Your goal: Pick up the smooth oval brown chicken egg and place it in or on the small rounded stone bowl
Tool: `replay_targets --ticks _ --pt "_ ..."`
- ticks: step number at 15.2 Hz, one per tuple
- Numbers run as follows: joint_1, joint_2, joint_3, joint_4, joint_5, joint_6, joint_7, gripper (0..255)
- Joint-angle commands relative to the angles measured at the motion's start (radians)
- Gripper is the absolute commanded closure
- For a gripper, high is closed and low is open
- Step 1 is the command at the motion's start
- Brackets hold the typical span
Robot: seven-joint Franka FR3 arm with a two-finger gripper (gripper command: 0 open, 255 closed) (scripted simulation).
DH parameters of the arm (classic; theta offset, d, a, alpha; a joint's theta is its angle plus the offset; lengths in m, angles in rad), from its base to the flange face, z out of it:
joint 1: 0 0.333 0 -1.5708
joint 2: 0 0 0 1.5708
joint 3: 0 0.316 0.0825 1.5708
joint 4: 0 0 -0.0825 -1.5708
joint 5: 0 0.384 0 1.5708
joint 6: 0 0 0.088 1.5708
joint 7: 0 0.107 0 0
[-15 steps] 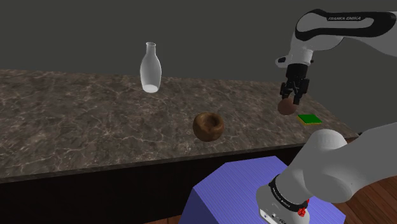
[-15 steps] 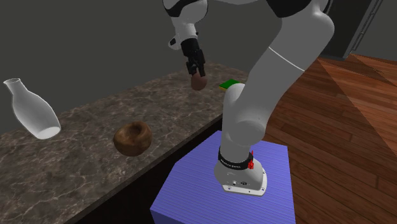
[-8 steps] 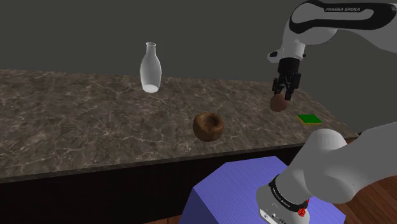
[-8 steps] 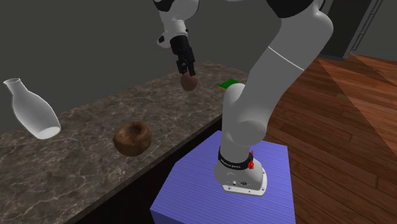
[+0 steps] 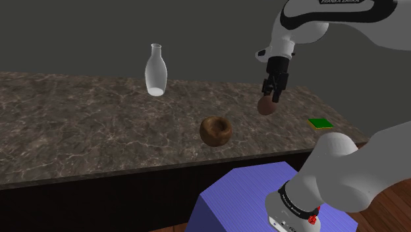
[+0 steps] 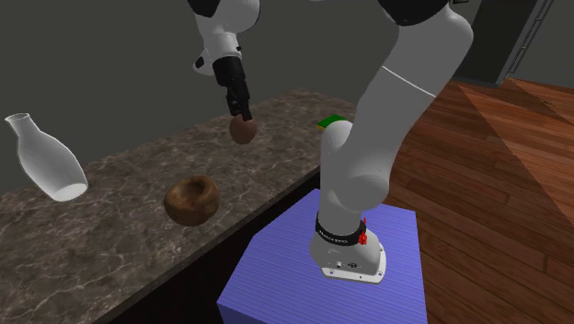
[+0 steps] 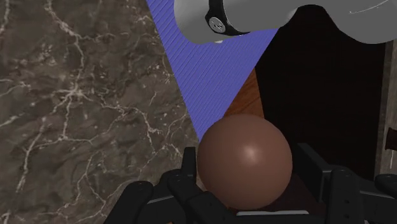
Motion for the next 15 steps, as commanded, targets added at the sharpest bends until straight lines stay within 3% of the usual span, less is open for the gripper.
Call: replay_targets --ticks 1,11,15 --pt "0.028 0.033 0.025 0.024 0.049 0.014 0.035 255" --pt "0.148 0.213 0.124 0.151 0.252 0.091 0.166 255" --pt "0.147 0.224 0.122 0.108 0.251 0.138 0.143 255"
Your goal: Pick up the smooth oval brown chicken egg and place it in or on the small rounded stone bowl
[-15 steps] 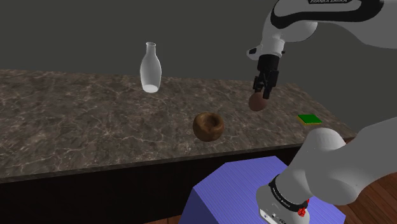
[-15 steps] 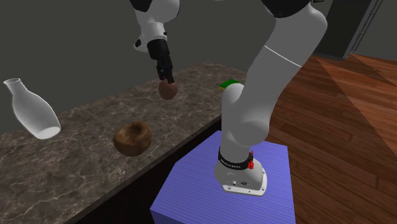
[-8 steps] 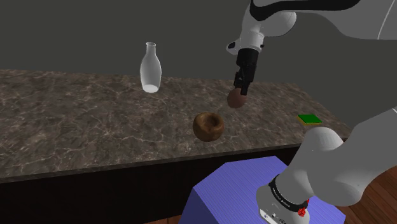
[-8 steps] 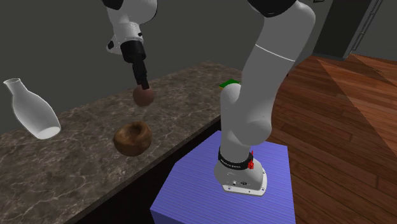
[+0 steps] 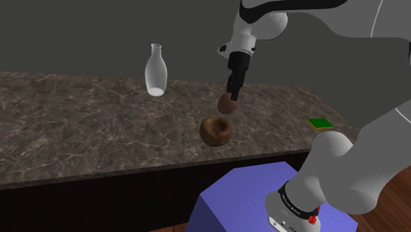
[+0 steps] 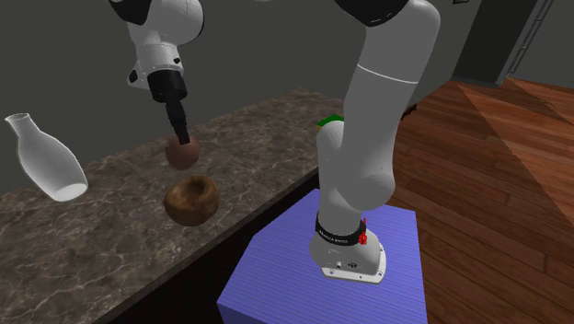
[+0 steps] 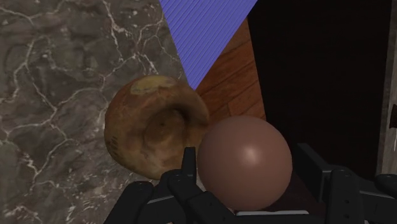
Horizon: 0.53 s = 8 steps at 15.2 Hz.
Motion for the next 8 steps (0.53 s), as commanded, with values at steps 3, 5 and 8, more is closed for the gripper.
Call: replay_targets --ticks 3,5,8 --pt "0.001 0.017 -0.002 -0.036 0.004 0.046 -0.022 255" --pt "0.001 0.025 -0.003 -0.055 0.006 0.069 -0.035 255" --pt "0.001 0.039 -0.006 -0.082 0.009 0.104 -0.054 255"
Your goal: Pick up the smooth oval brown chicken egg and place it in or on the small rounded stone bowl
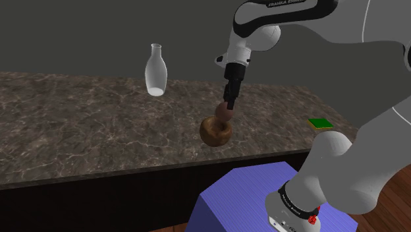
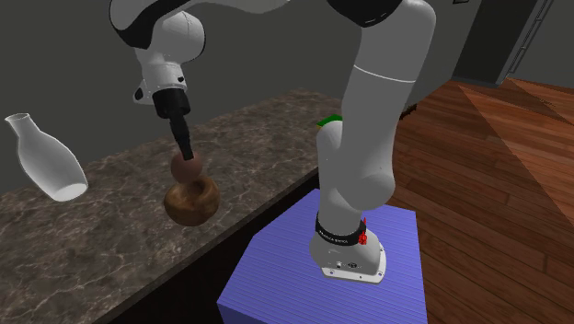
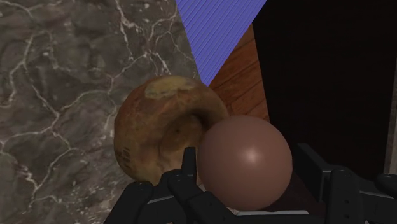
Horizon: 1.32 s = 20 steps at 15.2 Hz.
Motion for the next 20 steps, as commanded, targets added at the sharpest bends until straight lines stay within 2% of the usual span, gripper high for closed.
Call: replay_targets --ticks 1,4,12,13,18,20 --pt "0.000 0.013 -0.003 -0.017 0.003 0.025 -0.016 255" --pt "0.000 0.030 -0.005 -0.042 0.009 0.059 -0.037 255" --pt "0.000 0.030 -0.005 -0.042 0.009 0.059 -0.037 255" --pt "0.000 0.030 -0.005 -0.042 0.009 0.059 -0.036 0" --pt "0.000 0.030 -0.005 -0.042 0.009 0.059 -0.036 0" --pt "-0.009 0.053 -0.022 0.036 0.005 -0.006 -0.042 0"
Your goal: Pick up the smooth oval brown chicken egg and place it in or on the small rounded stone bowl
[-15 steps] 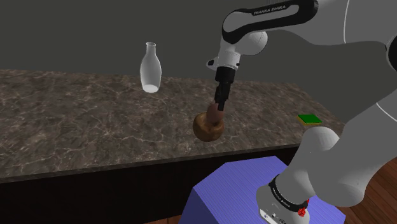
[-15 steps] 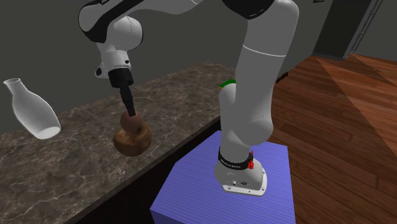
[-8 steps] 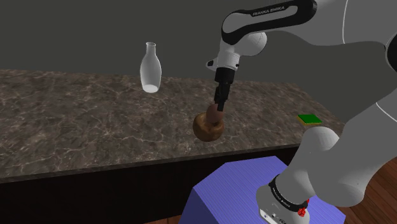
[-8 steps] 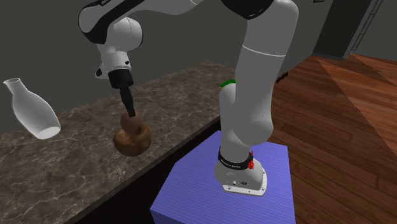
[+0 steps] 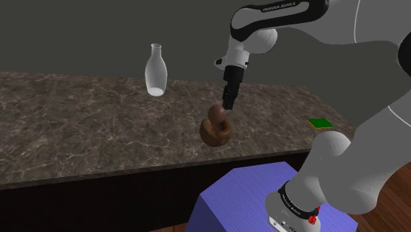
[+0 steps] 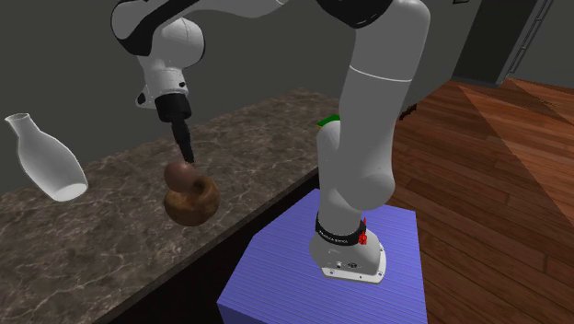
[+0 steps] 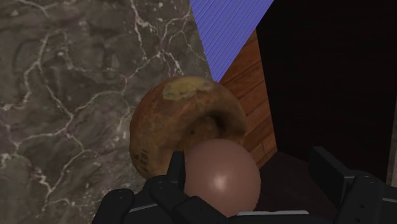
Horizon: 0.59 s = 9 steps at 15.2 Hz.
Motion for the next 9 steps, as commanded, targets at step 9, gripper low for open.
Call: replay_targets --ticks 9 --pt "-0.011 0.037 -0.021 0.106 0.000 -0.085 -0.009 0"
